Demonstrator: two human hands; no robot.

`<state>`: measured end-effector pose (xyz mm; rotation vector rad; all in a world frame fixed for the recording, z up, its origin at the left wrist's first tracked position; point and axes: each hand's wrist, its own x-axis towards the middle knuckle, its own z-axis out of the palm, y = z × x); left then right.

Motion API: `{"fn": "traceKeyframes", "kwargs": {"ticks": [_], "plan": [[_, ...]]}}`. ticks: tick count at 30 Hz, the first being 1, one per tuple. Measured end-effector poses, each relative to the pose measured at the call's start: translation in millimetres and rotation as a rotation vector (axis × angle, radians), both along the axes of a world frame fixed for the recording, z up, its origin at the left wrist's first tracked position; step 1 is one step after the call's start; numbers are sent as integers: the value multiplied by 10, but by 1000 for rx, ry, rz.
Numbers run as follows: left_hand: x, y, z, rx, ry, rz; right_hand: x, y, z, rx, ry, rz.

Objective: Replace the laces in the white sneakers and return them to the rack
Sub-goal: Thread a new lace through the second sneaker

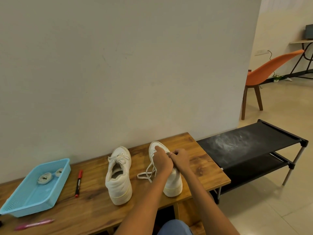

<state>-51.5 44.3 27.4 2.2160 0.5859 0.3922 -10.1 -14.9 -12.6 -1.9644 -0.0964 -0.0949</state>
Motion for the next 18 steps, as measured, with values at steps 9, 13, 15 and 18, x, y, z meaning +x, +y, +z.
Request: {"fn": "traceKeyframes", "kwargs": {"ticks": [9, 13, 15, 18], "plan": [[31, 4, 57, 119, 143, -42, 45, 33, -7, -80, 11, -44], [35, 38, 20, 209, 141, -88, 39, 59, 12, -152, -40, -69], [32, 29, -11, 216, 100, -104, 26, 31, 34, -207, -75, -25], [-10, 11, -31, -25, -42, -84, 22, -44, 105, -258, -88, 63]]}}
